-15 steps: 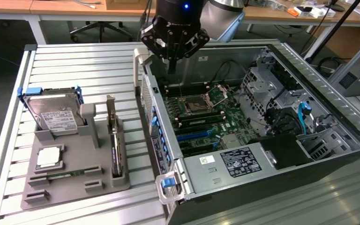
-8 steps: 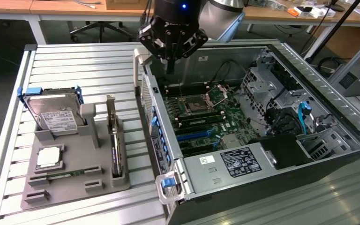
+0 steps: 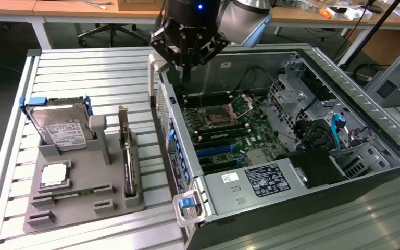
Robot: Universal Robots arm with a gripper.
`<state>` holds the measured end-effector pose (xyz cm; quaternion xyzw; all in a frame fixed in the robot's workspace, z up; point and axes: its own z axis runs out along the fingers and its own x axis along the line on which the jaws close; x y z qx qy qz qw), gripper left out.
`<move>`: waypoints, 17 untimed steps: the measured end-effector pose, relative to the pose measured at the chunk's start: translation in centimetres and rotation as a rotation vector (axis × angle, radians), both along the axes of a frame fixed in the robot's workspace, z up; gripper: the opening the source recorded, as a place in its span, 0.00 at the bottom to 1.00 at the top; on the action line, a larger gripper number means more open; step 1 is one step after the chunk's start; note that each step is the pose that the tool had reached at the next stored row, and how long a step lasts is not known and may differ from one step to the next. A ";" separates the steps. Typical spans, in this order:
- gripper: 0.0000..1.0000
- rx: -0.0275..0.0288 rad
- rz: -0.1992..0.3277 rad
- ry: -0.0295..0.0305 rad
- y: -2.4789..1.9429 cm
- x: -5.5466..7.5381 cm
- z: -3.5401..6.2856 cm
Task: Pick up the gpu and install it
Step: 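Reach for the gpu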
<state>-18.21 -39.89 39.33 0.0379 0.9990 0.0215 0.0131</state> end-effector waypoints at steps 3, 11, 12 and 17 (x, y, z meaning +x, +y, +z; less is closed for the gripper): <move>0.11 0.0000 0.000 0.0000 0.00 -0.2 0.00; 0.11 0.0000 0.000 0.0000 0.00 -0.7 0.00; 0.11 0.0000 0.000 0.0000 0.00 -0.7 0.00; 0.11 -0.0001 0.000 0.0001 0.00 -1.1 0.00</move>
